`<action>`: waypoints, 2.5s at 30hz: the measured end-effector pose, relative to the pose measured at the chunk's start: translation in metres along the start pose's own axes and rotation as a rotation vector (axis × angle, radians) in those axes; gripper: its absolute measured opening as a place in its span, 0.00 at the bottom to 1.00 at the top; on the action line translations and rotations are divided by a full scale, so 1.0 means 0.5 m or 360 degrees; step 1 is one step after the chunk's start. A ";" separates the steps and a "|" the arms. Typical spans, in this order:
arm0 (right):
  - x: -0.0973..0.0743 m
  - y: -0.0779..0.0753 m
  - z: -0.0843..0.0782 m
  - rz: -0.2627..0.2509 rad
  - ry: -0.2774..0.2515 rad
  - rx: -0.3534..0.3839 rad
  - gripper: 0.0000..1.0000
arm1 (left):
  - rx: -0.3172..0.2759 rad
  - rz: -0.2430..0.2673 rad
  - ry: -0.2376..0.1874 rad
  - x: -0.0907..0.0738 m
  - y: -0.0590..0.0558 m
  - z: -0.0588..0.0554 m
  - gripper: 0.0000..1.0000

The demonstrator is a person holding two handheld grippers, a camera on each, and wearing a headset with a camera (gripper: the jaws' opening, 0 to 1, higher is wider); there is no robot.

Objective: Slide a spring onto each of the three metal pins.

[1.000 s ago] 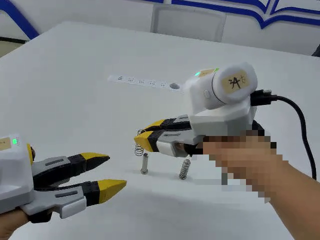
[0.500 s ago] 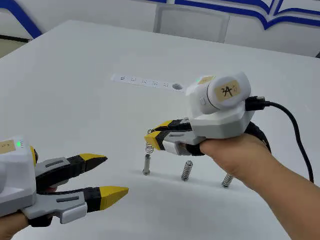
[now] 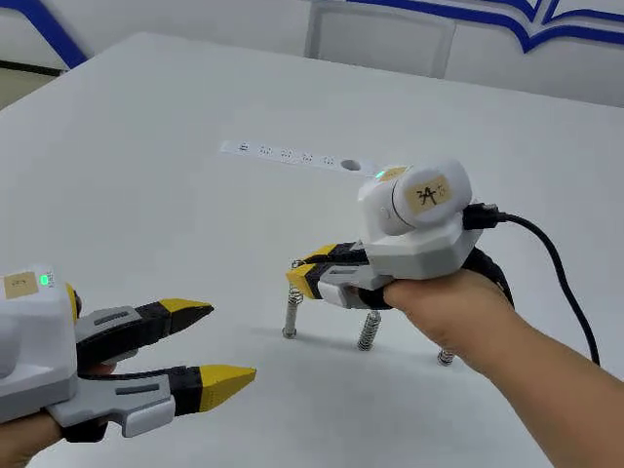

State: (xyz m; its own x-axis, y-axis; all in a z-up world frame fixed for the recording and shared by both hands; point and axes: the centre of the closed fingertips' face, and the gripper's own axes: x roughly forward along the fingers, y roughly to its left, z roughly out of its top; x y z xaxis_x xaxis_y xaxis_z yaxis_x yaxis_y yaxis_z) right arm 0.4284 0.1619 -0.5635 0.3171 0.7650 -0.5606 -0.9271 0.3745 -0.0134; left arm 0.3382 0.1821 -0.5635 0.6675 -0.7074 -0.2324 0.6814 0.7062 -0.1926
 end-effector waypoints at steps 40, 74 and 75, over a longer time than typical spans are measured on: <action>0.059 0.006 -0.085 -0.0004 0.0122 -0.0030 0.11 | -0.0039 -0.0010 0.0012 0.006 0.009 -0.013 0.54; 0.033 0.031 -0.139 -0.0009 0.0209 -0.0047 0.17 | -0.0030 -0.0030 0.0032 0.011 0.001 -0.013 0.55; 0.030 0.033 -0.143 -0.0010 0.0211 -0.0047 0.17 | -0.0030 -0.0029 0.0031 0.011 0.001 -0.014 0.55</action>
State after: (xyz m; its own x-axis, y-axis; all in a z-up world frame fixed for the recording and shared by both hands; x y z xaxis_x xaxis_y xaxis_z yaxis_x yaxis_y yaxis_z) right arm 0.4036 0.1421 -0.6313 0.2956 0.6861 -0.6648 -0.9313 0.3619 -0.0406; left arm 0.3402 0.1786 -0.5714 0.6489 -0.7196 -0.2472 0.6874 0.6937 -0.2150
